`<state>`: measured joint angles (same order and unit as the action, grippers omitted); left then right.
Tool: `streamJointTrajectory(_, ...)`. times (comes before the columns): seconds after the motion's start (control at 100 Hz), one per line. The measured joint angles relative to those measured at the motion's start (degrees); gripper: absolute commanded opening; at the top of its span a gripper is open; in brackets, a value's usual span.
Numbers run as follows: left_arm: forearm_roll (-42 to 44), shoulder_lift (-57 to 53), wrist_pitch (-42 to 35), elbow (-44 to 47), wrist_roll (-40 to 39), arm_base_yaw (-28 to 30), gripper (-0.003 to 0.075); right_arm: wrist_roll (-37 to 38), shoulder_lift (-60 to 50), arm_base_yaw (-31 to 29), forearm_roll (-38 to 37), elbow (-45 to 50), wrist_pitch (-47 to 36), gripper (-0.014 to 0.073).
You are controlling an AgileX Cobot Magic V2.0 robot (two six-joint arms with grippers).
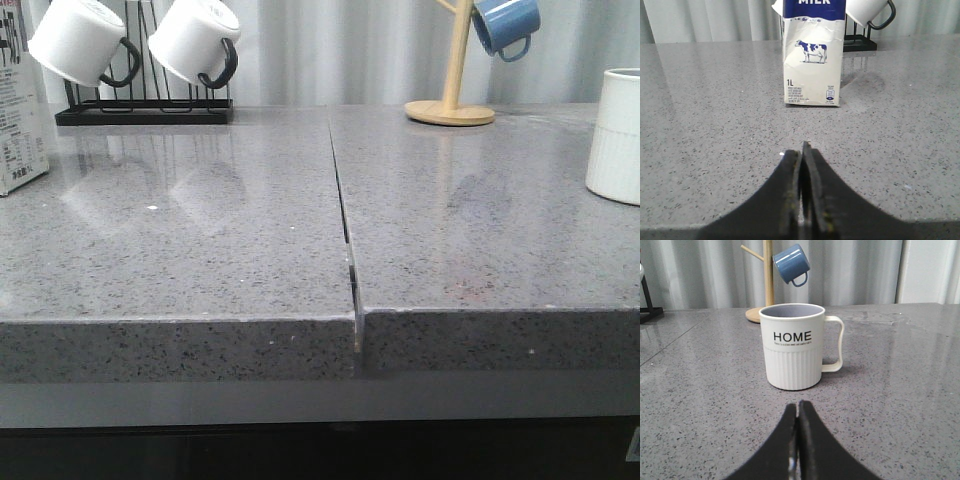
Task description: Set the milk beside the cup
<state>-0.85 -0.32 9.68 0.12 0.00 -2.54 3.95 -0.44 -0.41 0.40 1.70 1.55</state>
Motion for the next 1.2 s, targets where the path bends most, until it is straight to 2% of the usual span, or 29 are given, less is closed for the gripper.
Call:
streamJointTrajectory(0.63, 0.0, 0.0, 0.0, 0.0, 0.0, 0.0, -0.0020, 0.0, 0.0, 0.0, -0.4, -0.1, 0.2, -0.0005)
streamJointTrajectory(0.95, 0.0, 0.0, 0.0, 0.0, 0.0, 0.0, -0.0020, 0.0, 0.6, 0.0, -0.4, -10.2, 11.0, -0.0005)
streamJointTrajectory(1.2, 0.0, 0.0, 0.0, 0.0, 0.0, 0.0, -0.0021, 0.0, 11.9, 0.0, -3.3, -16.5, 12.7, -0.0005)
